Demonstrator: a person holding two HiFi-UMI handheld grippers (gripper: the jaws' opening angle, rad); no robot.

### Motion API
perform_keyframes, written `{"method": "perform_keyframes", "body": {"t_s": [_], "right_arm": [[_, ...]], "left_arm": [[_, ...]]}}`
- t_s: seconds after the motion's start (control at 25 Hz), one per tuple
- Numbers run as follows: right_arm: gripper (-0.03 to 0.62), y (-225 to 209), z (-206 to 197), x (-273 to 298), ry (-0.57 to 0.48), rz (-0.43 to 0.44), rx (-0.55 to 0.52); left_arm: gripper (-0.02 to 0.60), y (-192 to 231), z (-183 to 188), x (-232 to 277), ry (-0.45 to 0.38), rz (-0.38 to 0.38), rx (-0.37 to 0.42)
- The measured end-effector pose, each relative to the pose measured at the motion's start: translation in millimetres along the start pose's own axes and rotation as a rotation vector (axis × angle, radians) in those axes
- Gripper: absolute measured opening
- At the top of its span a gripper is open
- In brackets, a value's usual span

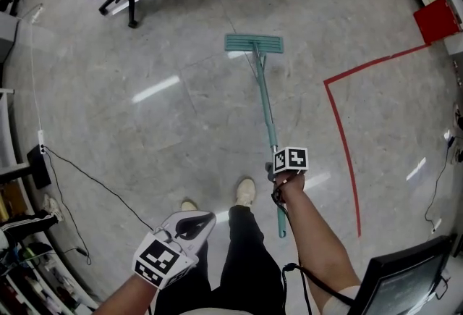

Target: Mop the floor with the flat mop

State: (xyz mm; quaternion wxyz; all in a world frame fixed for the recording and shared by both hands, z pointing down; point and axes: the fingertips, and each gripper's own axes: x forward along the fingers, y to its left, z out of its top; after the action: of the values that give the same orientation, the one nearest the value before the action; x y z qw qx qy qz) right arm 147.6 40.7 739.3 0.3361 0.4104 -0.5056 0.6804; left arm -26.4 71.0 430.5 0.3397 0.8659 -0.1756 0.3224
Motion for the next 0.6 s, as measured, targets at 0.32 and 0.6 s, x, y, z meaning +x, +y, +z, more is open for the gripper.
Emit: {"method": "perform_keyframes", "body": {"t_s": [0.32,0.6], "right_arm": [[0.046,1,93,-10,-0.013,-0.025,-0.026],[0.045,1,81,-16,-0.03,-0.036,-0.031]], "left_arm": [[0.003,7,-8,-6,-0.007,0.036,-0.038],[0.003,9,-18,-12,-0.003,0.031,-0.036]]}}
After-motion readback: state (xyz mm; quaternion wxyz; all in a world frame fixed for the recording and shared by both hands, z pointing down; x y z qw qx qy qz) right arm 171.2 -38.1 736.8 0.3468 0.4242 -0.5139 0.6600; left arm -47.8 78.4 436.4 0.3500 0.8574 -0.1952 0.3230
